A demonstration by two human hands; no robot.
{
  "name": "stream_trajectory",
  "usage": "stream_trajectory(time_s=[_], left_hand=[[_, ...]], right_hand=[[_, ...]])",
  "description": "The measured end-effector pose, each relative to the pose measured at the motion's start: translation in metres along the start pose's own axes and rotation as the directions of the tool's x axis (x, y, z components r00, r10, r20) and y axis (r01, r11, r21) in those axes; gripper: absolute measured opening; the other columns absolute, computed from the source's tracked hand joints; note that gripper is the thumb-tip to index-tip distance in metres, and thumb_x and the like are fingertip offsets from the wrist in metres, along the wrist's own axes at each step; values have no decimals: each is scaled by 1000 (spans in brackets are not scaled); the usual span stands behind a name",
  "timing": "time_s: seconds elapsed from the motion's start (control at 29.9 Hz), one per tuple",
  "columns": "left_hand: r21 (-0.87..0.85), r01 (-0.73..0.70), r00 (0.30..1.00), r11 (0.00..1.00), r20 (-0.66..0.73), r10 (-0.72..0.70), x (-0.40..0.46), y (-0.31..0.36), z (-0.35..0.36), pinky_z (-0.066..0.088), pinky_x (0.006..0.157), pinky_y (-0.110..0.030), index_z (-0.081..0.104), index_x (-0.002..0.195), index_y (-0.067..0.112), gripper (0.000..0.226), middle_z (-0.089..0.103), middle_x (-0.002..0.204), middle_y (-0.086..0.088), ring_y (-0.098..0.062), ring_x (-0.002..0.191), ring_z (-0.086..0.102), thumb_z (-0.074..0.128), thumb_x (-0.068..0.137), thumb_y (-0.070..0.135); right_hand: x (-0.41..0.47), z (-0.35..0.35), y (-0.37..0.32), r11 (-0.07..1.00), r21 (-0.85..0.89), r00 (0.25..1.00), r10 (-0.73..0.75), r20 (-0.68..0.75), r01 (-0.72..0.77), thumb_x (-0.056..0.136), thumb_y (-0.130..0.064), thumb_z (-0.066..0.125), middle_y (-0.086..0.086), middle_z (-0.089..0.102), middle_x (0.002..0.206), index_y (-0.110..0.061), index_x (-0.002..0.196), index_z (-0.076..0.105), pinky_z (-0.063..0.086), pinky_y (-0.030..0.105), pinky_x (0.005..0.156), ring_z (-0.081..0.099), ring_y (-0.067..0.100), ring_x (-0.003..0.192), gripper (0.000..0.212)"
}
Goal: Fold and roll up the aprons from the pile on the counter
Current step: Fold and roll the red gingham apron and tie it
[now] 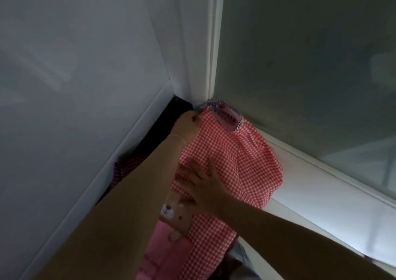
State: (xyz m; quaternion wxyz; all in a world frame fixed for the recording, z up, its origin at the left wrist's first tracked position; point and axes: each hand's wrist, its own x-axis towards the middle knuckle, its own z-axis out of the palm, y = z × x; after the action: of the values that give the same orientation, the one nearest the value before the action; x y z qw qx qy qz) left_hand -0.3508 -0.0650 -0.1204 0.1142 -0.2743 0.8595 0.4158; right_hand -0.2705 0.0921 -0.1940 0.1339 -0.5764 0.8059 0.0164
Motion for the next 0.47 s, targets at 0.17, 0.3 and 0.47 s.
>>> stream_trajectory(time_s=[0.17,0.3,0.47], left_hand=[[178,-221,753,959,-594,284,-99,-65,36,36,101,-34,54,124,10,31,55,126,-8,-21,116,48,44,97,23],[365,-102,898,925,-367,244,-198,-142,88,25,111,-58,34,142,15,54,38,148,-16,-34,138,31,34,98,46],[445,114,987,888,-155,-49,-227,-197,103,-2,113,-63,-9,149,42,80,-9,161,0,-27,147,-12,4,82,82]], right_hand=[[27,3,13,998,15,997,58,59,-59,85,-69,34,0,4,161,-27,153,9,-4,72,107,-5,30,147,83],[33,5,16,998,45,998,41,41,-43,82,-70,26,1,25,157,-28,148,31,-3,73,104,14,31,146,79],[26,-6,2,977,175,969,153,-192,-120,94,-48,33,2,39,149,-22,142,42,14,63,112,30,29,140,55]])
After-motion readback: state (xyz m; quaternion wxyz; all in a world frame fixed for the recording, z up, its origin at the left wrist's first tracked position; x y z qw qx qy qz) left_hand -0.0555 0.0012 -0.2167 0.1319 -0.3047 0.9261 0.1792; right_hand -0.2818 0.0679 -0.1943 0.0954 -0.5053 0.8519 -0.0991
